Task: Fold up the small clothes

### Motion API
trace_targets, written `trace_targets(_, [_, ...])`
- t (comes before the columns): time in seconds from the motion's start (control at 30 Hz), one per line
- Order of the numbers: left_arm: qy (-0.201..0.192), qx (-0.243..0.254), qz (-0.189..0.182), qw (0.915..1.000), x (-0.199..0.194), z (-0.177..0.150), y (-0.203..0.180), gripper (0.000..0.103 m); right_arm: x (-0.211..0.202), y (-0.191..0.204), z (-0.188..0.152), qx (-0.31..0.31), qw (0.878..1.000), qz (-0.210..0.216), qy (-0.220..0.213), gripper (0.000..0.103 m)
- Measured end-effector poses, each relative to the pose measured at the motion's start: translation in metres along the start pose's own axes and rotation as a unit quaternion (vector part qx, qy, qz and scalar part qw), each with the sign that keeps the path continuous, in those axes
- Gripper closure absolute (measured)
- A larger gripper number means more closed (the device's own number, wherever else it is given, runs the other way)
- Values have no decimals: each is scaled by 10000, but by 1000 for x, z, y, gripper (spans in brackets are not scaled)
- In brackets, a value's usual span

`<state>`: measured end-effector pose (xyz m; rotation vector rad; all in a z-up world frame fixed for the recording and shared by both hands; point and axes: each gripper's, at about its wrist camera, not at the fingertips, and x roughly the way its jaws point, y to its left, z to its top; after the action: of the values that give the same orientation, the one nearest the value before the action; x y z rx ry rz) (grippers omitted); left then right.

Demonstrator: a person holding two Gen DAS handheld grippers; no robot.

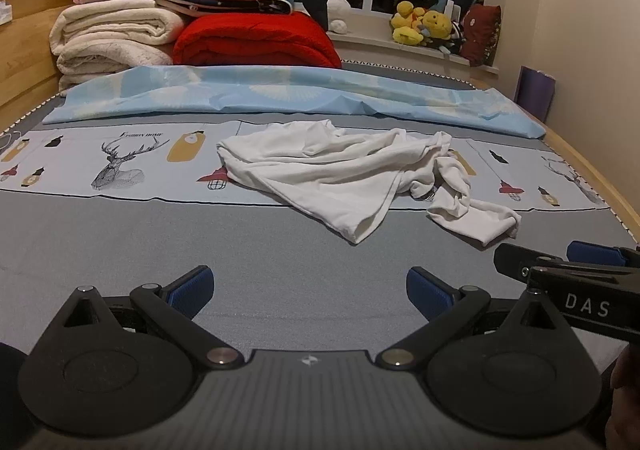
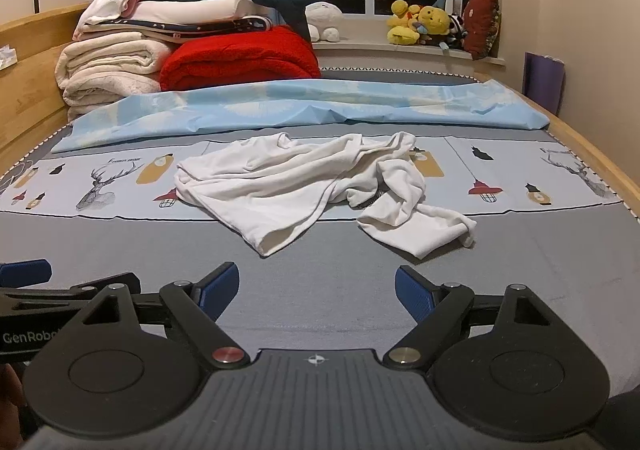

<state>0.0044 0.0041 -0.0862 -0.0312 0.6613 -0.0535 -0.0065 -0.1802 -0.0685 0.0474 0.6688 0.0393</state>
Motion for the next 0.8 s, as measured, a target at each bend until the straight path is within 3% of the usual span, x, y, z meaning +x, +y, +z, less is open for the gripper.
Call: trace_targets(0.8, [-60,53,22,10000,1,1,-7,1,-2,-3,2,52,9999,-58,-99,17])
